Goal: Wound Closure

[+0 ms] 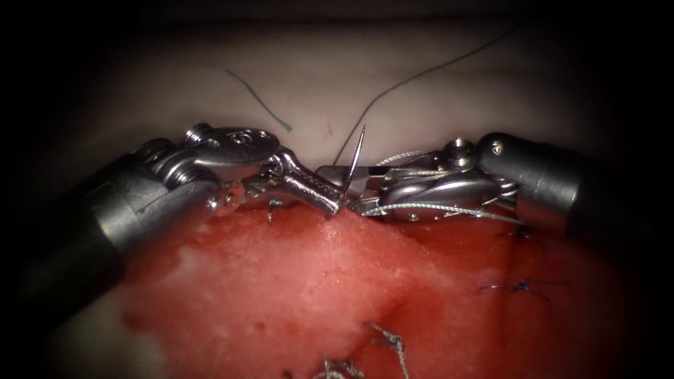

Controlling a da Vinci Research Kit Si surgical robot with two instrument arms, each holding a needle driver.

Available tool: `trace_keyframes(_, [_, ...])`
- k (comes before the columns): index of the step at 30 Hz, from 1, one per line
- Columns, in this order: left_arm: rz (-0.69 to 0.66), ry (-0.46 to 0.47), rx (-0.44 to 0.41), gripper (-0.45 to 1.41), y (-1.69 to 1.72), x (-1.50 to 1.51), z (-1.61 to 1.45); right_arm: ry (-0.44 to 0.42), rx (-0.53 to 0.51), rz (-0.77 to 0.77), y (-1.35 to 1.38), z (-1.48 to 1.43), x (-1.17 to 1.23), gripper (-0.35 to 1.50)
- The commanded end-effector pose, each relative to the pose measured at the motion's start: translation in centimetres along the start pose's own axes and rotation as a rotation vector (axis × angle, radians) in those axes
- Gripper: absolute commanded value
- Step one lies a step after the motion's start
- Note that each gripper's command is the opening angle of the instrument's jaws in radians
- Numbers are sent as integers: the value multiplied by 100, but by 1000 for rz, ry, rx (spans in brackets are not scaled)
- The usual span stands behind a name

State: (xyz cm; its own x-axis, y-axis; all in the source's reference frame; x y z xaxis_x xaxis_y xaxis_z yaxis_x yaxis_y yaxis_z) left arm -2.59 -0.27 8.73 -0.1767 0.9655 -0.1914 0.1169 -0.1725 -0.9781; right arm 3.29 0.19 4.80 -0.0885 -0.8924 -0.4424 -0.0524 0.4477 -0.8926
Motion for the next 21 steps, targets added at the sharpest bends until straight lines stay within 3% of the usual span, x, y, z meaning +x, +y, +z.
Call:
trace_keyframes(1, [-29,22,19,-45,5,18,-3,-2,1,-98,26,6,-6,138])
trace_keyframes(3, [-79,58,47,-45,3,21,-7,2,50,-231,38,-3,-8,140])
trace_keyframes(8, [-231,141,96,-45,0,30,-17,32,172,-281,75,-34,-15,141])
trace_keyframes(12, [-306,208,107,-45,-2,38,-26,18,238,-346,108,-62,-23,141])
trace_keyframes(16, [-361,219,92,-45,-4,40,-30,-21,270,-418,137,-84,-32,140])
trace_keyframes(21, [-473,223,82,-45,-4,40,-30,-40,314,-741,155,-84,-39,133])
